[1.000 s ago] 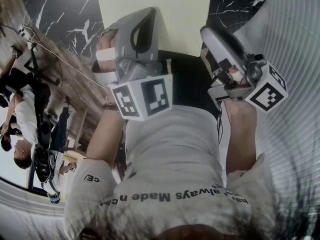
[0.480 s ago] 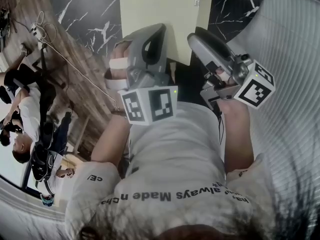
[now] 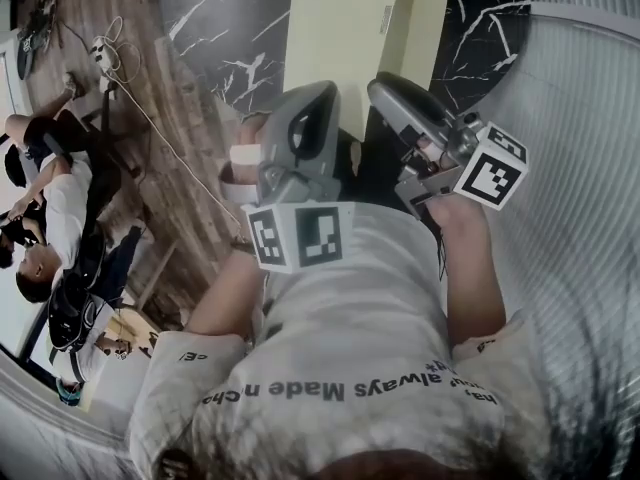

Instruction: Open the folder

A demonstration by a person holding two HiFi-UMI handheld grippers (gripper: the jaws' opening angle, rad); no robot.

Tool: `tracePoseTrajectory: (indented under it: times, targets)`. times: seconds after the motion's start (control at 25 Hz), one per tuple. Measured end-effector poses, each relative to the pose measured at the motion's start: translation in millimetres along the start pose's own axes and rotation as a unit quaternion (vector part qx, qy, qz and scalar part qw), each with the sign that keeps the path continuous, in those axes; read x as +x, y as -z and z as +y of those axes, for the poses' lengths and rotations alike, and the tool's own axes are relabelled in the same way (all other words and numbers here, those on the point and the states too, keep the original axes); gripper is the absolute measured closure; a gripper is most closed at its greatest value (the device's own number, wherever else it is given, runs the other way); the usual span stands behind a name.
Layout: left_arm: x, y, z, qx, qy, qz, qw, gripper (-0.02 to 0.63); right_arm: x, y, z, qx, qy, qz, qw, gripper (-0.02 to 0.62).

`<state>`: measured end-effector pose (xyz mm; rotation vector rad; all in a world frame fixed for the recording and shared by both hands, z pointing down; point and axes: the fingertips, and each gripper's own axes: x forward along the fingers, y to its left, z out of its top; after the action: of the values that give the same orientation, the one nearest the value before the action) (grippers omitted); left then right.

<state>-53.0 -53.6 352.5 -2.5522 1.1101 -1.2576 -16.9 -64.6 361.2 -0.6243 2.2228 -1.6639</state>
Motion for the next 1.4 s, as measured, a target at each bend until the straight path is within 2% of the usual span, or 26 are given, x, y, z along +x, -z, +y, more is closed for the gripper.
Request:
tracePoseTrajectory:
  times: [0.32, 0.56, 0.8, 1.12, 1.4]
  targets:
    - [-46, -14, 12, -0.016, -0.012, -0.015, 0.9997, 0.604, 47, 11, 25, -0.017, -0.035, 0.045, 0.998, 0.566]
    - [-65, -7, 17, -0.002, -0.015, 0.0, 0.9999, 0.604, 91, 27, 43, -0.039, -0.057, 0.087, 0.994, 0.571]
    - [-64, 36, 33, 0.015, -0.036, 0.062, 0.9973, 0.604, 122, 37, 50, -0.058, -0.069, 0.112, 0.99, 0.569]
    - [-70, 73, 58, 0.004, -0.067, 0.09, 0.9937, 0.604, 138, 44, 53, -0.07, -0.066, 0.118, 0.988, 0.561]
    - [-73, 128, 100, -0.011, -0.118, 0.14, 0.983, 0.604, 138, 40, 56, -0.103, -0.051, 0.113, 0.987, 0.561]
